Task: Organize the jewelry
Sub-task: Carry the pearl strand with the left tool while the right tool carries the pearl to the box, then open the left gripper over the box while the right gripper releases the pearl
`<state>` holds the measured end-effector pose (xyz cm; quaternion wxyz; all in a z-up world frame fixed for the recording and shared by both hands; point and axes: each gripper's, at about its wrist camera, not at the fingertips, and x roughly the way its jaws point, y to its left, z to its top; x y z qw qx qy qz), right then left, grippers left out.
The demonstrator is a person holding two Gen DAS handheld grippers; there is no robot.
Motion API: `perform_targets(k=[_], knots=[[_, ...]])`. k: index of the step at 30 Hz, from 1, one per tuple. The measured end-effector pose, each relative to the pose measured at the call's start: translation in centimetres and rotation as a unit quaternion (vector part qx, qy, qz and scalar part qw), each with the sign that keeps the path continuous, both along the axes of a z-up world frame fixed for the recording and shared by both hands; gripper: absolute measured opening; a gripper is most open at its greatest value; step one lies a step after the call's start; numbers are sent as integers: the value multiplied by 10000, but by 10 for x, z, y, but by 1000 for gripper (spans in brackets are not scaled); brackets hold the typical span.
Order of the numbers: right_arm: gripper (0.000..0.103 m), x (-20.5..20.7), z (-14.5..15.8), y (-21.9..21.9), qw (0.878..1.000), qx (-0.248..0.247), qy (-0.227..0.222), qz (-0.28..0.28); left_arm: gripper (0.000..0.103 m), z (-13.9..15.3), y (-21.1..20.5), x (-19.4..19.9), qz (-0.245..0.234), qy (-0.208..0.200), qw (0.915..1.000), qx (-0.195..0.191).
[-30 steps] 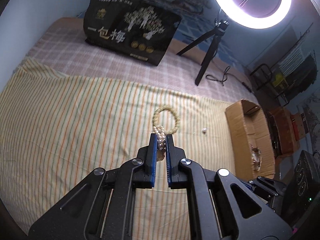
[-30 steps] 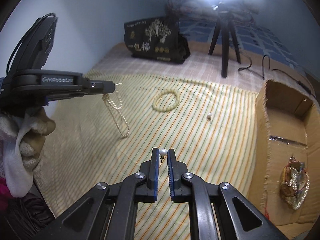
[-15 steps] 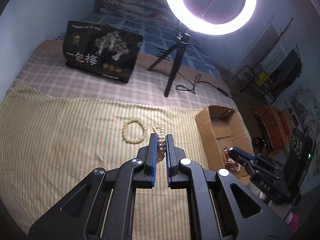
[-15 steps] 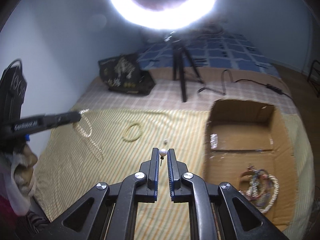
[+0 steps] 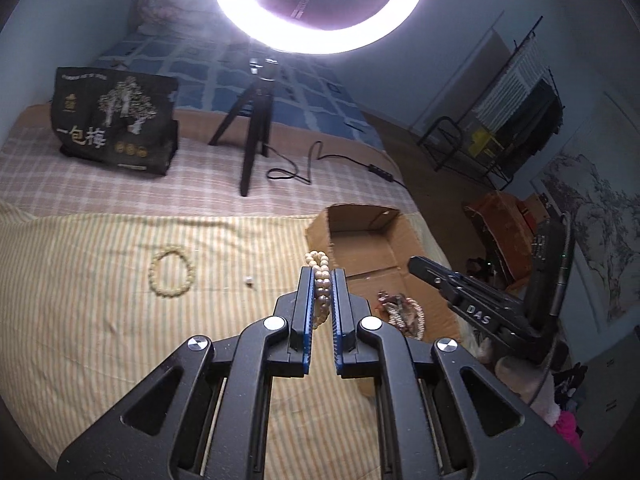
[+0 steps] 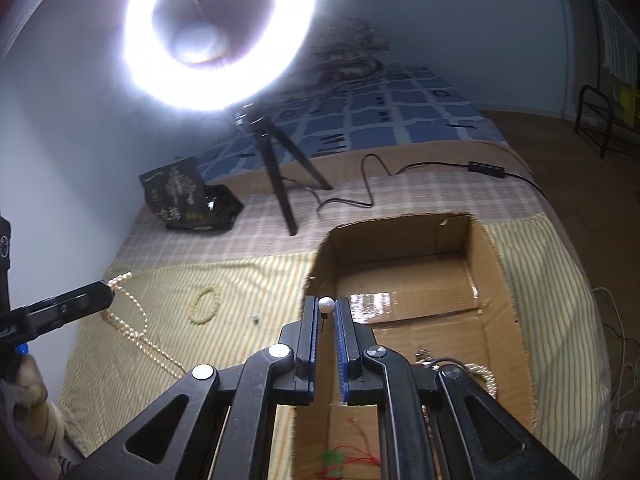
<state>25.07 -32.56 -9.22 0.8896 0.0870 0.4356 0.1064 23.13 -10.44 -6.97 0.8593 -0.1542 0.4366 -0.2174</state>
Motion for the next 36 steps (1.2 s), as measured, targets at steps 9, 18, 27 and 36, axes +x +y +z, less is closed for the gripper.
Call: perform_targets(k=[9,18,27,36], knots=[[6,12,-12,-31,9994,15,95,-325,6,5,-51,6,-352,13,9989,-303],[6,18,-19,-51,9985,39,183,-519,6,-1,-86,10,-549,131,9974,-445],[6,17,-22,-63,9978,91,221,-616,6,-11,-105,15,-634,212,9971,-363],[63,14,-18,-72,9955,111,86,-933,50,-26,-111,20,-588,368,9976,37]])
